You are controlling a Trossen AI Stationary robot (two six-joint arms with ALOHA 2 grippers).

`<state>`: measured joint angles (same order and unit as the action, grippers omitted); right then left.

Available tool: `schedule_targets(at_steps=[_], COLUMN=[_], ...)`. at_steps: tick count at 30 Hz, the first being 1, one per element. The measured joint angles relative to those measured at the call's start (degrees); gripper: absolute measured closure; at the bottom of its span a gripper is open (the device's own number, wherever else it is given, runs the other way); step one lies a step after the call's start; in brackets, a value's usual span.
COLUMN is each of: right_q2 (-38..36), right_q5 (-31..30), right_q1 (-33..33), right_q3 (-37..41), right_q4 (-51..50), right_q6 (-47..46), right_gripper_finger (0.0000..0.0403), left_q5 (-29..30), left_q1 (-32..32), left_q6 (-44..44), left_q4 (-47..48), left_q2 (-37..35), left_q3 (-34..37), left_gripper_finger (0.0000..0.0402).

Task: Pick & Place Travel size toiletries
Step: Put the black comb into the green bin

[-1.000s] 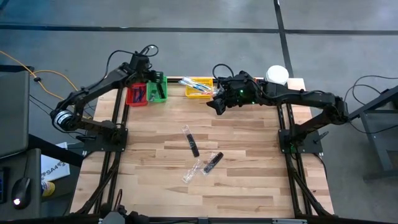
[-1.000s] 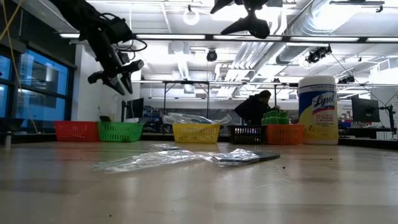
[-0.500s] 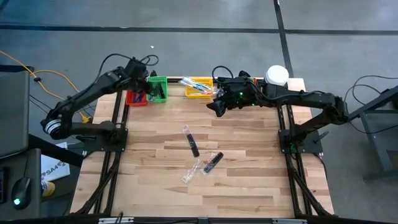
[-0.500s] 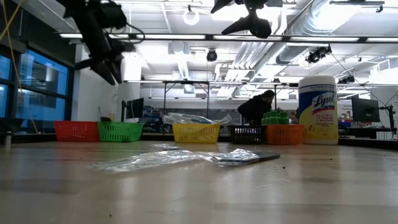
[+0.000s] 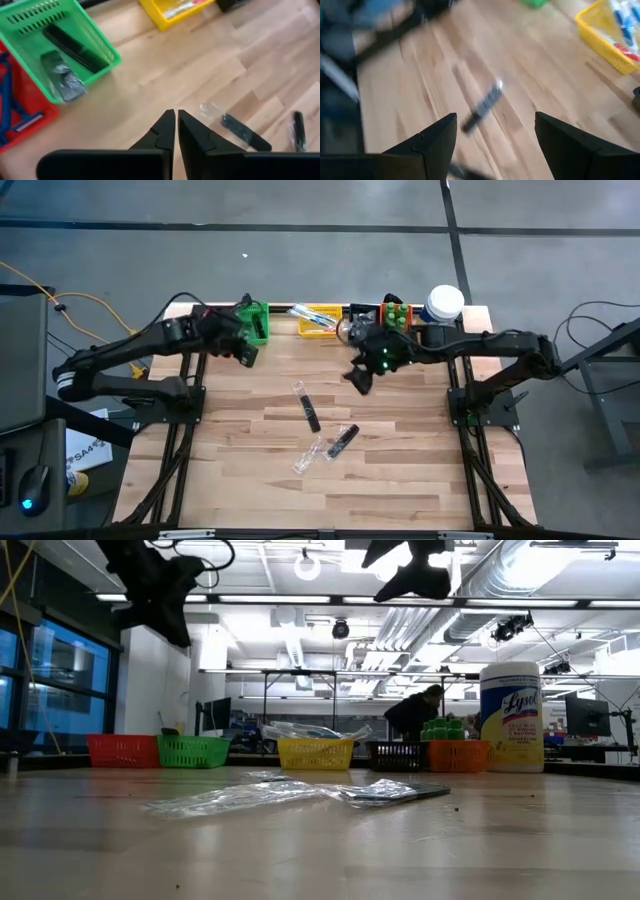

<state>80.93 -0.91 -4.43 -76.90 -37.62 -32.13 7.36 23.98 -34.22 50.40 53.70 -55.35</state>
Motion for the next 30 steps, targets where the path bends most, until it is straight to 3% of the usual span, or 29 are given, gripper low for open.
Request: schedule_targets(at_steps=[6,12,19,30], right_q2=[1.18,6.74,16.30,28.16], right_q5=[0.83,0.73,4.28,3.94], right_q1=[4.76,9.17,12.22,16.98], right_q3=[0.05,0.09,0.04,0.04], right_q4=[-6.95,-6.09,-2.78,1.25], right_q6=[17.54,34.04,39.57,45.69], right_gripper_finger=[0.0147,0.0147,0.0147,0.0147], left_q5=[0.78,1.15,1.20,0.93], left_q1=[-5.87,-8.43,-8.65,-8.65], left_q6=[-2.67,-4.19,-4.24,-4.67], left_q4=[-0.39,-0.92,-0.90,-0.86], left_q2=[-0.42,-0.40,-0.38,-0.40], left_q3=[1.67,2.54,2.56,2.56], left_gripper_finger=[0.0392,0.0392,0.0392,0.0392])
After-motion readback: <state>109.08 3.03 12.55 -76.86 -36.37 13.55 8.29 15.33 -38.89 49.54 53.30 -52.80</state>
